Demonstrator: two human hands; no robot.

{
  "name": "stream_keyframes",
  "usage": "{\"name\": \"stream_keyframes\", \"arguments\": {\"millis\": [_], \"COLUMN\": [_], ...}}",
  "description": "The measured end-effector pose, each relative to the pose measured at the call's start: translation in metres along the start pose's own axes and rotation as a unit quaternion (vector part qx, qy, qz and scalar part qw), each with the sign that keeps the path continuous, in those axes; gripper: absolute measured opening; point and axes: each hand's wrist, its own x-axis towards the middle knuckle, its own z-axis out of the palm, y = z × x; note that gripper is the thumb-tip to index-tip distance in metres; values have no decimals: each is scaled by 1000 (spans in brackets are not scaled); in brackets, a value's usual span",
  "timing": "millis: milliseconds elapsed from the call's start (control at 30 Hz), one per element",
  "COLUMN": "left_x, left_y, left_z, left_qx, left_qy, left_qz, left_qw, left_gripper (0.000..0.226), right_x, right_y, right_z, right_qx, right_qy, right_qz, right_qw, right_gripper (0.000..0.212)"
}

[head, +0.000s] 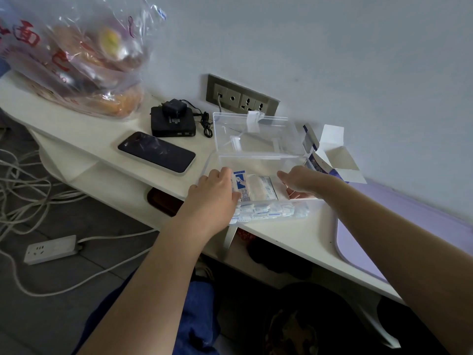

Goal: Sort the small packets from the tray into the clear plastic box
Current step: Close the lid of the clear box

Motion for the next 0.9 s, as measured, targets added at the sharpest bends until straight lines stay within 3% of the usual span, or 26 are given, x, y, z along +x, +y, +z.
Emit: {"name": "stream_keyframes", "arguments": {"millis": [200,300,467,667,767,900], "left_x": [3,3,10,40,48,53], "left_y": [0,1,2,-7,-6,-5], "left_z": [3,4,4,2,2,7], "left_qx": [-7,-5,-5,-112,-151,-161], "left_qy": [11,15,33,63,62,54], "left_qz": [1,5,-14,-70,-102,-131], "left_qw": [1000,1000,999,989,981,977], "left_gripper": [38,40,43,42,44,44], "right_x": [-3,-12,-37,-58,-61,-63], "right_y": [0,10,25,48,59,71], "right_z": [-2,-1,20,35,32,26], "right_qx": [-25,-154,-99,-93,-92,-76], "right_qy": [18,105,198,149,136,119], "right_qz": [13,-72,-201,-336,-366,-365], "right_qw": [999,980,954,925,916,920], "right_gripper": [35,32,32,28,15,25]}}
